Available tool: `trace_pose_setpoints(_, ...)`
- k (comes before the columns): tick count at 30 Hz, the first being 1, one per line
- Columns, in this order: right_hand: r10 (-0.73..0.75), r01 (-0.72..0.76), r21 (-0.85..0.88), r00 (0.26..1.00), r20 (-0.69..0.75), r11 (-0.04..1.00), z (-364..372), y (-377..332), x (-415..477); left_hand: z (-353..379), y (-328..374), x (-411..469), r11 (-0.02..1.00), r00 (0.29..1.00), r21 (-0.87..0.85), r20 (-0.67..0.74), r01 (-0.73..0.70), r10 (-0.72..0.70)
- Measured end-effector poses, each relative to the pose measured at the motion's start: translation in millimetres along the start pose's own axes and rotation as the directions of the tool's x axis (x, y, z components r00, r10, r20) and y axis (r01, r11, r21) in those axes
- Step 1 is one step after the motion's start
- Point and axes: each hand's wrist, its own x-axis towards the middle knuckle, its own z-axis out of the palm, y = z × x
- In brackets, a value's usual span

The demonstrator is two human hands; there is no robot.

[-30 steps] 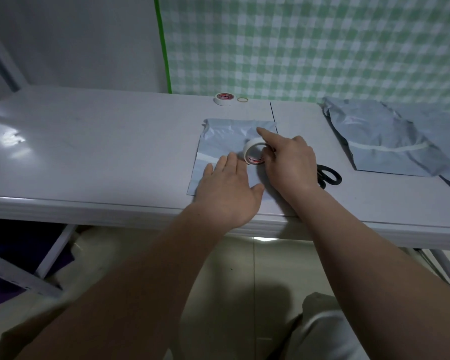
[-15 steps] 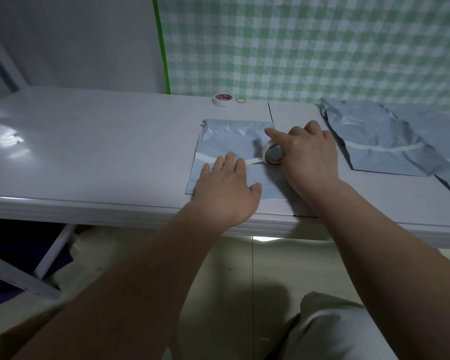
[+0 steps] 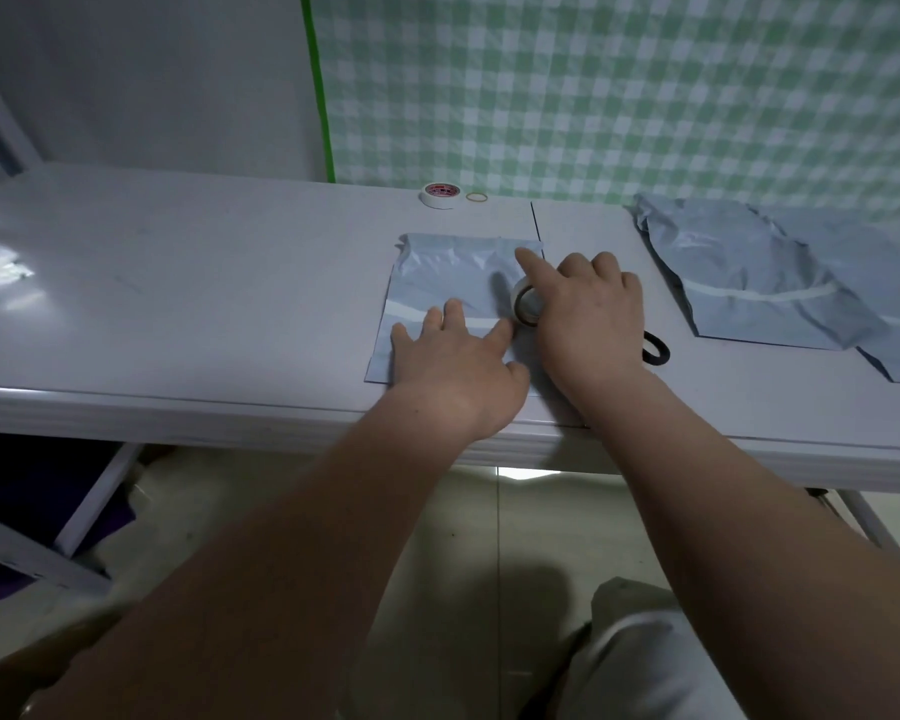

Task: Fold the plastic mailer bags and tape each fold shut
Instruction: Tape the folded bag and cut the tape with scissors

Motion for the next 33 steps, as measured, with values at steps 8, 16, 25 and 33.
trace_pose_setpoints(8,0.136,-0.139,0.058,0.989,0.062,0.989,7.2,-9.0,-9.4,-1.3,-5.7,-0.9,0.998,0.997,0.029,0.030,0.064,-0.065)
trace_pose_setpoints(16,0.165,-0.170,0.085,0.984,0.063,0.982,7.7,-10.2,-10.8,0.3,-23.9,-5.0,0.992,0.995,0.075,0.012,0.101,-0.102)
trace_pose_setpoints(25,0.150,-0.176,0.264,0.982,0.114,0.948,2.8,-27.0,-7.5,-6.0,-65.9,-10.1,0.994,0.993,0.026,0.060,0.104,-0.105)
trace_pose_setpoints(33,0.323,-0.362,0.549,0.931,0.171,0.753,3.3,-14.5,-9.8,-11.9,-34.3,-5.7,0.980,0.974,0.002,-0.104,-0.200,0.199)
